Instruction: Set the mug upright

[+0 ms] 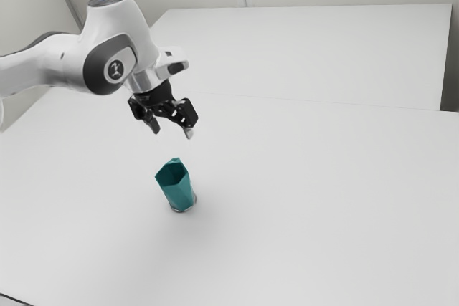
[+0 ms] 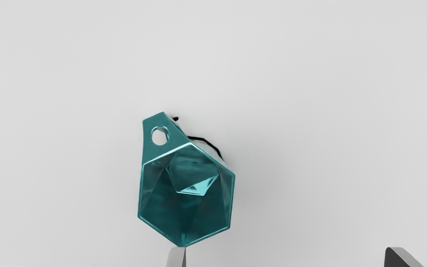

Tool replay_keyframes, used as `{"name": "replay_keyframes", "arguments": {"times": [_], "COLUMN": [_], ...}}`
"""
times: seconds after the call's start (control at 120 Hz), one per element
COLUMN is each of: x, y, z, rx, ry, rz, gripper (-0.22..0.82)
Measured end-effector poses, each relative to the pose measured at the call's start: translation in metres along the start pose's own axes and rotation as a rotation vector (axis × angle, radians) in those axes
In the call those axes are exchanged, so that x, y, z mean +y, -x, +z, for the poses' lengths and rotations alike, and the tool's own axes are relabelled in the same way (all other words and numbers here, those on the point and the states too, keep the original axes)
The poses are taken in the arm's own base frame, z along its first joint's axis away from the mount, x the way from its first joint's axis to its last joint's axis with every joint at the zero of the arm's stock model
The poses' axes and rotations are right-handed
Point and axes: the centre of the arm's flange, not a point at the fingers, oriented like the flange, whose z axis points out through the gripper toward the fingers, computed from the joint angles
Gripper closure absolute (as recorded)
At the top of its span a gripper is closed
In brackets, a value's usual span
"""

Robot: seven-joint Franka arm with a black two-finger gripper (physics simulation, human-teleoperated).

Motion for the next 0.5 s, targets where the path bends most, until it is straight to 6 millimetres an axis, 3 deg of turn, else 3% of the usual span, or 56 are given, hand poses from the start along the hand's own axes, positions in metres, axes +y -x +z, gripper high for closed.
{"name": "replay_keyframes", "arguments": {"times": [0.292, 0.5], "x": [-0.004, -0.017], "y": [-0.028, -0.041], "z": [-0.046, -0.079], "rx": [-0.072, -0.096], "ry": [0.001, -0.015], "rz": [-0.01, -0.029], "gripper": [0.01, 0.01]}}
